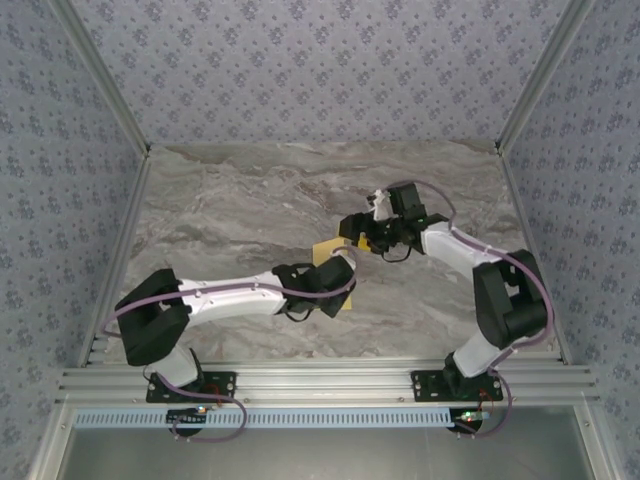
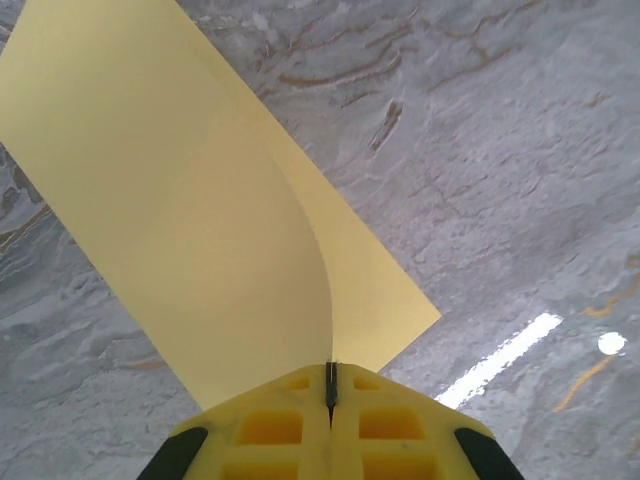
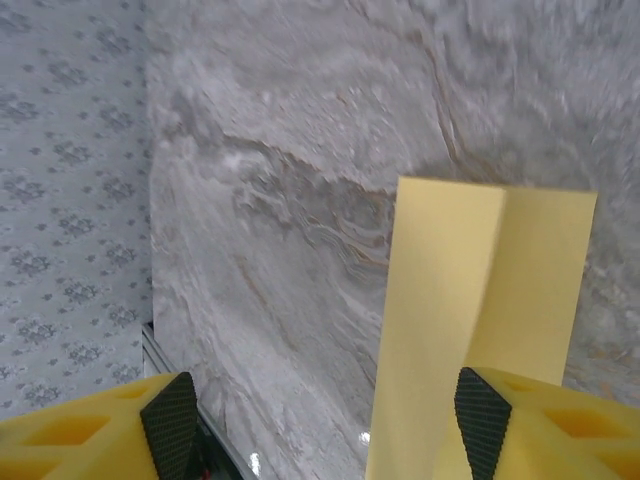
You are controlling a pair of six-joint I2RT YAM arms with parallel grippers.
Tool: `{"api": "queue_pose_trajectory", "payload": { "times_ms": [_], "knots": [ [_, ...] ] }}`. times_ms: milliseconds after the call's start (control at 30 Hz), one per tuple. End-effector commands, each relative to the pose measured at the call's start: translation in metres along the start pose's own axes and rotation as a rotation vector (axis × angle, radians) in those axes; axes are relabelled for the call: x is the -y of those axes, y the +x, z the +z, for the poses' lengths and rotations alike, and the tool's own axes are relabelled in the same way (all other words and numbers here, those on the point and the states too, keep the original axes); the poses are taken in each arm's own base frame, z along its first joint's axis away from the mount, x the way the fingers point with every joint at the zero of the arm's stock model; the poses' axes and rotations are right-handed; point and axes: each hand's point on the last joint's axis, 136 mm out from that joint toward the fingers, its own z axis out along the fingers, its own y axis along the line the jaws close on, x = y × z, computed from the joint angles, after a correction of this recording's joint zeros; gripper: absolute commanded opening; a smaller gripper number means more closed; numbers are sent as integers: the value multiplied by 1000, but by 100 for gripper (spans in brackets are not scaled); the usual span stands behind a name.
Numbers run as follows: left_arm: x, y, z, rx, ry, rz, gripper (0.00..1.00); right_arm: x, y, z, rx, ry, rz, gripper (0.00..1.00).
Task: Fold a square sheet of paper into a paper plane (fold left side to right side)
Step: Fold the triangle a second time at the center of the table.
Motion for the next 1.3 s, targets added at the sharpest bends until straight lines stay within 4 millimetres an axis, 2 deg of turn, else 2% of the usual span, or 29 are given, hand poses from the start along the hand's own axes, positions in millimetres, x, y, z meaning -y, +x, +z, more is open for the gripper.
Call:
{"api": "queue_pose_trajectory", "payload": {
  "times_ms": [0,100,300,500,800,1100,1267],
  "knots": [
    [17,-13,-10,39,205,-62,0,8,8,-15,21,33,-41,74],
    [11,-15,-10,44,302,-128,0,17,26,-18,11,54,-44,69],
    [-3,-10,-7,17,399,-197,0,38,75,-13,-30,107,-38,44],
    [-21,-3,-3,-13,396,-221,1,48,116,9,-95,119,-54,16],
    [-38,3,8,-79,352,-196,2,63,137,30,-175,233,-54,11],
    [-49,3,18,-98,314,-188,3,87,158,30,-254,339,-10,10],
    [-56,3,24,-107,304,-194,3,94,165,31,-287,361,-29,10]
  ]
}}
